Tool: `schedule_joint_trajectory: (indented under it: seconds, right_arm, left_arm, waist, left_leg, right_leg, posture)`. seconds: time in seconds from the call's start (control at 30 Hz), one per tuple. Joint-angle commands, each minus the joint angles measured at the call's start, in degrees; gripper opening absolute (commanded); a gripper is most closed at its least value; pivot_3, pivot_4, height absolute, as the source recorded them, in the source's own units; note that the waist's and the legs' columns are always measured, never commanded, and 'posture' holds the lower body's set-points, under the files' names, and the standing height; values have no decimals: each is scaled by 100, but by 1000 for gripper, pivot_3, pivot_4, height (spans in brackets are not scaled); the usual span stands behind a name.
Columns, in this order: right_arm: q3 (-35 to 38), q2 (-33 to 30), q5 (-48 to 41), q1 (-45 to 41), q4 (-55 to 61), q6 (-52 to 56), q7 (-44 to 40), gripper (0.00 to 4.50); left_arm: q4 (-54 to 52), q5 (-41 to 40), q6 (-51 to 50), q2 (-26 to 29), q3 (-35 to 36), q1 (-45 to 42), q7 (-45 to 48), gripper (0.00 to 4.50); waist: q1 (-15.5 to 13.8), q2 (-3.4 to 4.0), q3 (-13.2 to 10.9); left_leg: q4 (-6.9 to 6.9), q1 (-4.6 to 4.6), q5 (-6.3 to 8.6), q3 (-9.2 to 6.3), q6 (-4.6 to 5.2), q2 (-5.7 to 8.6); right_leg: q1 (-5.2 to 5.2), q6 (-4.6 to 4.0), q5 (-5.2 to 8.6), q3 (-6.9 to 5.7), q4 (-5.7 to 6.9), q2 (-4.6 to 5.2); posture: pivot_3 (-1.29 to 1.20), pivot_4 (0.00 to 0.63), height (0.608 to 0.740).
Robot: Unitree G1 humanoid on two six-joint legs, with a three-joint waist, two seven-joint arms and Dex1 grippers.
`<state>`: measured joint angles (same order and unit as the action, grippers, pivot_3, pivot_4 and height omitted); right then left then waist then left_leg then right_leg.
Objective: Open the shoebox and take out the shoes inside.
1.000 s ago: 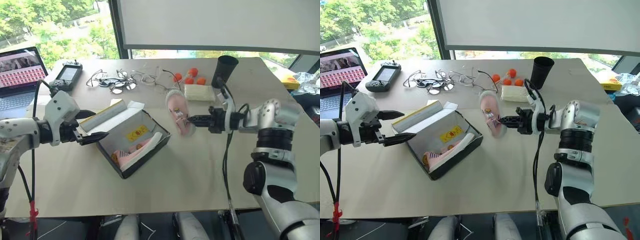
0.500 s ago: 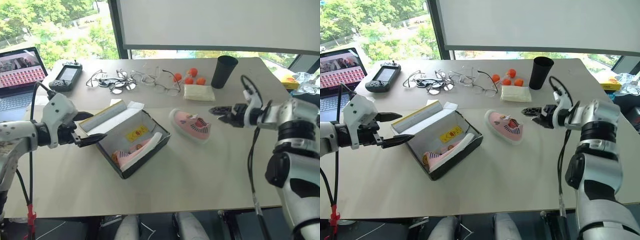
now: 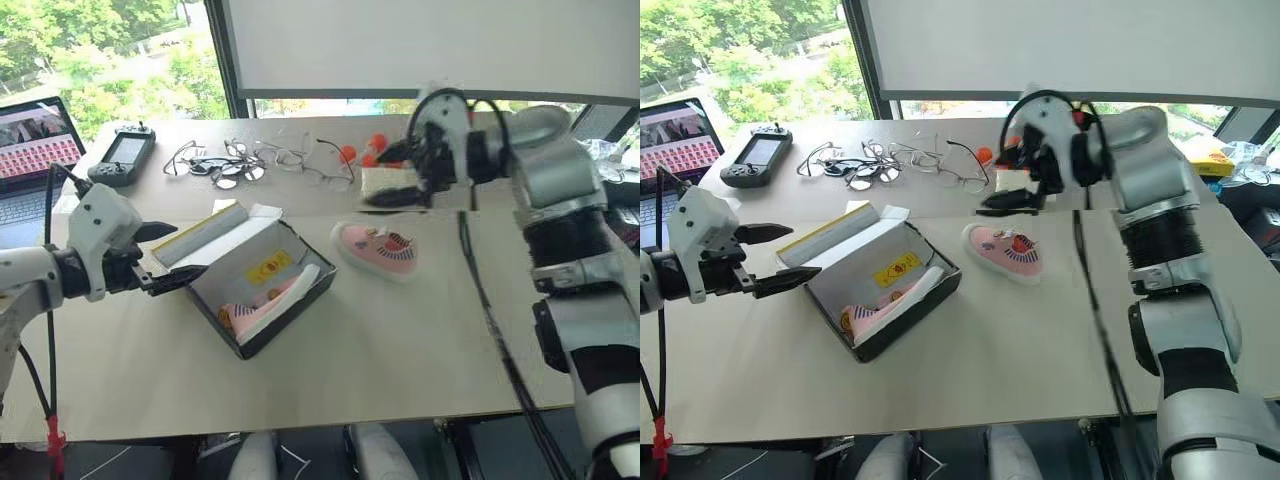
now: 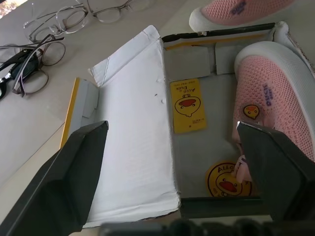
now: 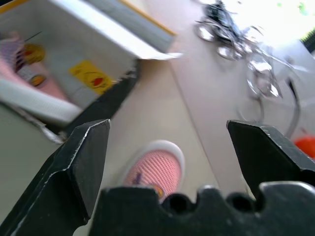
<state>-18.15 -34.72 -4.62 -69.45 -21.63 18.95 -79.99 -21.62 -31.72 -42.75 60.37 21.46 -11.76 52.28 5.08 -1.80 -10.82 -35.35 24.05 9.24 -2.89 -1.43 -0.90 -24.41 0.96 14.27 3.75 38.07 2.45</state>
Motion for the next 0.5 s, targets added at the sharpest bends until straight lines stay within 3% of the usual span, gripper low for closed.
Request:
schedule_joint_trajectory:
  seconds: [0.03,0.27,0.5]
  right_arm:
    - [-378,189,-154,-62,633,-334,-834,4472]
    - [-1309,715,322,-211,248,-1089,-1203,4472]
    - [-1672,958,769,-347,-477,-1775,-1233,4472]
  left_arm:
    - [-133,-59,-3,-10,223,90,-59,4500]
    - [-312,-71,-3,-107,315,316,-166,4500]
    - [-560,-108,-98,-178,571,653,-273,4500]
  waist:
    - [-29,0,0]
    - [-110,0,0]
    - [-120,0,0]
  left_leg:
    - [-2,0,0,1,0,1]
    - [-4,-1,0,-3,0,-3]
    - [-5,-2,0,-4,0,-3]
  right_leg:
    - [0,0,0,0,0,2]
    - [-5,-3,-2,-3,4,-1]
    - [-4,-5,-3,-5,3,0]
  posture:
    - [0,150,724]
    - [0,150,724]
    - [0,150,724]
